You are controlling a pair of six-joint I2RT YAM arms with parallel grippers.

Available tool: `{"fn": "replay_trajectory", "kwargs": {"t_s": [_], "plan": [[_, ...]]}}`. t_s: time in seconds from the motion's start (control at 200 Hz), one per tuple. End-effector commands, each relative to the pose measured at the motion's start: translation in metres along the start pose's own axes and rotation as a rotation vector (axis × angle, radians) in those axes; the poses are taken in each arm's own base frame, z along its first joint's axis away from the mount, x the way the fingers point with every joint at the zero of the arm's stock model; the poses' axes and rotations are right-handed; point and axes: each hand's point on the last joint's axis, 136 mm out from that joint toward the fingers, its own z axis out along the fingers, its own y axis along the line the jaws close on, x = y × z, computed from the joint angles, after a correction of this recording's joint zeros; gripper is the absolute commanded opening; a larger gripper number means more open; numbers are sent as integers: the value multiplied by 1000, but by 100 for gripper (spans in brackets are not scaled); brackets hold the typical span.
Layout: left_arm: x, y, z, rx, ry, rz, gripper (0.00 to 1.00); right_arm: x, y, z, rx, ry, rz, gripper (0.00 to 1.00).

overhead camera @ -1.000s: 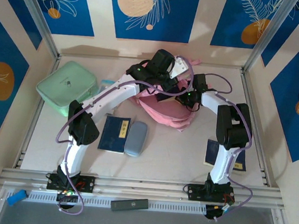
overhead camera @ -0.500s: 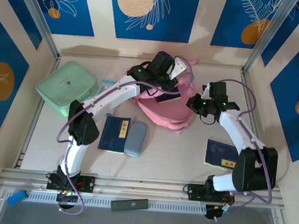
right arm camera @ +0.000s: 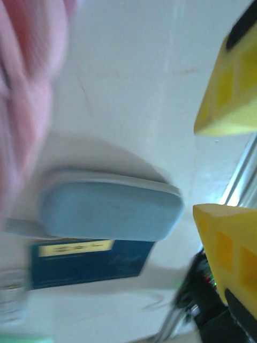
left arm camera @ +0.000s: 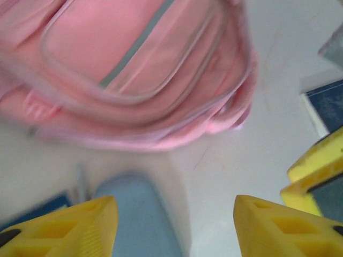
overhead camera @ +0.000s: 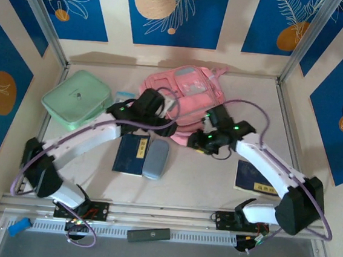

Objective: Pack the student bag

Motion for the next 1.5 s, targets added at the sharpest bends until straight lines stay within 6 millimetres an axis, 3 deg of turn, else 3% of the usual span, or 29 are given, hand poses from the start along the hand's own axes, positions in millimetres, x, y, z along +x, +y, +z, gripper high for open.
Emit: {"fn": "replay_trajectory", "kwargs": {"t_s": [0.0,0.105,0.24,0.425,0.53,0.74,0.975,1.22,1.396,1.496], "plan": [[57,66,-9,-253,95,-232,63,17,36,25,18,64,-10,44],[105,104,-16,-369,155,-347,66,22,68,54,44,93,-57,47],[144,138,-18,-432,167,-492,68,23,106,88,80,102,-129,48],[176,167,-22,-512,166,-621,69,19,120,127,166,118,-123,48],[186,176,-19,-505,150,-697,68,13,109,148,246,125,-83,49],[196,179,-14,-483,150,-736,68,10,94,165,348,115,-73,51],[207,169,0,-412,213,-742,71,4,62,137,491,67,-87,61],[212,160,9,-351,249,-723,67,21,108,157,226,200,-65,62],[218,156,13,-332,273,-728,59,9,89,178,244,198,16,60],[222,154,16,-316,281,-731,57,7,96,186,200,208,-4,60]]}}
